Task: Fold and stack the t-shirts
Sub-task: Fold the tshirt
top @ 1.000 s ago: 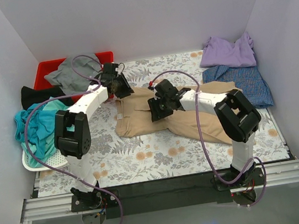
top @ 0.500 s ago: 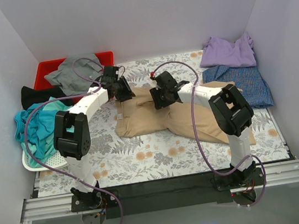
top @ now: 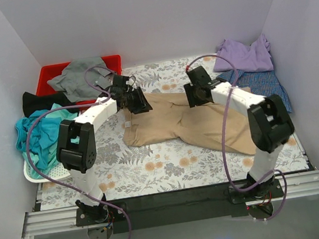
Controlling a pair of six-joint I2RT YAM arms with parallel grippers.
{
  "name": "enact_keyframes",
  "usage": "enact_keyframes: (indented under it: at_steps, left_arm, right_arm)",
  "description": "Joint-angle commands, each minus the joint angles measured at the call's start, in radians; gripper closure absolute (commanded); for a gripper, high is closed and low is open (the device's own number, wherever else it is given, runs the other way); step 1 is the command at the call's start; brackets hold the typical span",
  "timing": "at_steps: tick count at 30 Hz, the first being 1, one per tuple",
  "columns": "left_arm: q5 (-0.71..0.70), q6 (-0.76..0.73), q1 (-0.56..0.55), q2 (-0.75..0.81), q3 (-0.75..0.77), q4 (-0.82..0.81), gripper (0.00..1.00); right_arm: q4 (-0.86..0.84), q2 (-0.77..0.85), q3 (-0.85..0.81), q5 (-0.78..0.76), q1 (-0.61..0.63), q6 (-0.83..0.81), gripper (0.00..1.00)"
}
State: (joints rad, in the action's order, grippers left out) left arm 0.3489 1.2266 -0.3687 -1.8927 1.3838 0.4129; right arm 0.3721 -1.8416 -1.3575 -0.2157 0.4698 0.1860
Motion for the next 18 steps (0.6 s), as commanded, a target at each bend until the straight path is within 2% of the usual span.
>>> enact_keyframes:
  at_steps: [1,4,10,13,14,18]
  left_arm:
    - [0.099,-0.041,-0.041,0.063,-0.034,-0.062,0.75]
    - [0.090,-0.016,-0.050,0.008,-0.043,-0.066,0.76]
    - [-0.082,0.010,-0.049,-0.107,-0.037,0.019,0.77]
    - [-0.221,-0.022,-0.044,-0.155,-0.014,0.105,0.78]
    - [-0.249,-0.041,-0.038,-0.166,-0.003,0.140,0.78]
    - [-0.320,-0.097,-0.010,-0.154,-0.031,0.191,0.80]
  right_arm:
    - [0.132,0.201,0.185,-0.057,-0.014,0.084,0.41]
    - [0.184,0.336,0.331,-0.051,-0.014,0.191,0.41]
    - [0.241,0.608,0.543,-0.001,-0.014,0.410,0.41]
    - [0.261,0.763,0.652,-0.088,-0.014,0.552,0.41]
    - [0.271,0.835,0.670,-0.112,-0.014,0.622,0.40]
    - [0.347,0.953,0.727,-0.231,-0.014,0.772,0.36]
